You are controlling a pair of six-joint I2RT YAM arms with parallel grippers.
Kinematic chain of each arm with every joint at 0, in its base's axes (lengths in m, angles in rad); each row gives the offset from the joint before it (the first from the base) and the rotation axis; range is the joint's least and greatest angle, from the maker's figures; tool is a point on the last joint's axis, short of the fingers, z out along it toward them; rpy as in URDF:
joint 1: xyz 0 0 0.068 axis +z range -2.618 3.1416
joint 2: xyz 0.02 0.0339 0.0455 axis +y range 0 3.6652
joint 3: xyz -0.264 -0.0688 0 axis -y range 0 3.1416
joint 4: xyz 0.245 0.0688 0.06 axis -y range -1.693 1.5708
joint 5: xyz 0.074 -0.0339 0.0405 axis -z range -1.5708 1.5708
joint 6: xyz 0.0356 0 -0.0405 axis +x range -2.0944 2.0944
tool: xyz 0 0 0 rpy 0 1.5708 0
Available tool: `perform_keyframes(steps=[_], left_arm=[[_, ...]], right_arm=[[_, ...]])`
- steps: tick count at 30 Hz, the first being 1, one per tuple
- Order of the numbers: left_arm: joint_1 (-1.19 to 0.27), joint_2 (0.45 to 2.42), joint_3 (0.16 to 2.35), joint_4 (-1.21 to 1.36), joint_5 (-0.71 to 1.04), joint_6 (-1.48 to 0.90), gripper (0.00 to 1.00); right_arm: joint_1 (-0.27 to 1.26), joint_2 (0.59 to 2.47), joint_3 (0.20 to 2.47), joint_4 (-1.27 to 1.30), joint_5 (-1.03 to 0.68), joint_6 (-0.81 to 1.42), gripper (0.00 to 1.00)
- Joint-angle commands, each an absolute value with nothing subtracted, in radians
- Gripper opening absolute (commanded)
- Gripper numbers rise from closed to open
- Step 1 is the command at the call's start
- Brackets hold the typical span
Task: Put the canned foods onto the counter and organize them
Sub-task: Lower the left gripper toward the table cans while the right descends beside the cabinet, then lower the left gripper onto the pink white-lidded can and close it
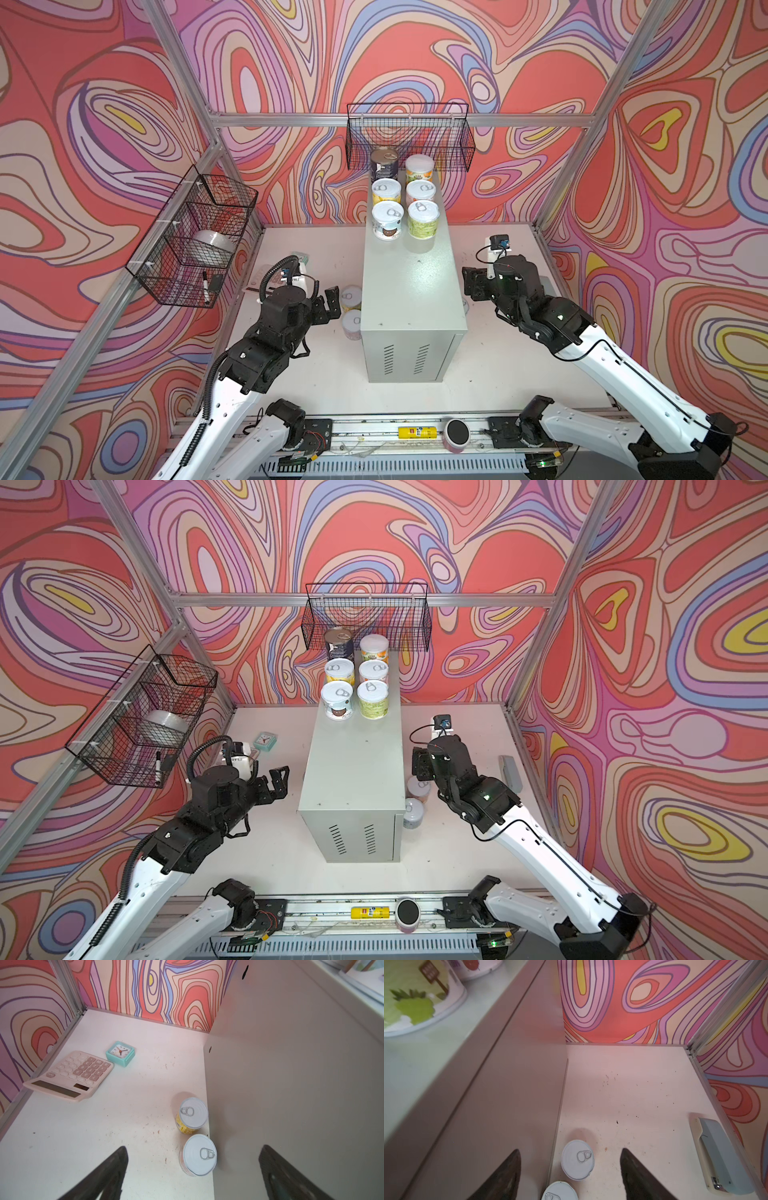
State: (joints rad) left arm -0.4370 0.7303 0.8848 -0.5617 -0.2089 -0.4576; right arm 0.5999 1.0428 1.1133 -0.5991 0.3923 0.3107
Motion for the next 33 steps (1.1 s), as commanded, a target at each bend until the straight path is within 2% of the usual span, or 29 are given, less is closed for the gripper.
perform_keyframes(steps=[1,6,11,16,26,33], left_arm=[[-0.445,0.735,0.842,-0.586,-0.196,-0.505,0.99],[-0.466,0.726,0.744,-0.513,-0.194,-0.537,0.99],[-0.515,0.755,0.706,-0.476,-0.222,-0.568,0.99],[-0.592,0.784,0.700,-0.484,-0.297,-0.587,1.00],[-0.655,0.801,0.617,-0.465,-0.322,-0.644,1.00],[-0.709,0.751,0.575,-0.494,-0.387,-0.689,1.00]], right_arm=[[0.508,1.016,1.060,-0.563,0.271,0.381,0.78],[0.357,0.986,0.926,-0.494,0.074,0.463,0.78],[0.219,1.015,0.744,-0.324,-0.203,0.606,0.77],[0.213,1.020,0.687,-0.279,-0.179,0.613,0.78],[0.213,1.013,0.652,-0.292,-0.174,0.600,0.80],[0.213,0.998,0.645,-0.301,-0.169,0.605,0.81]])
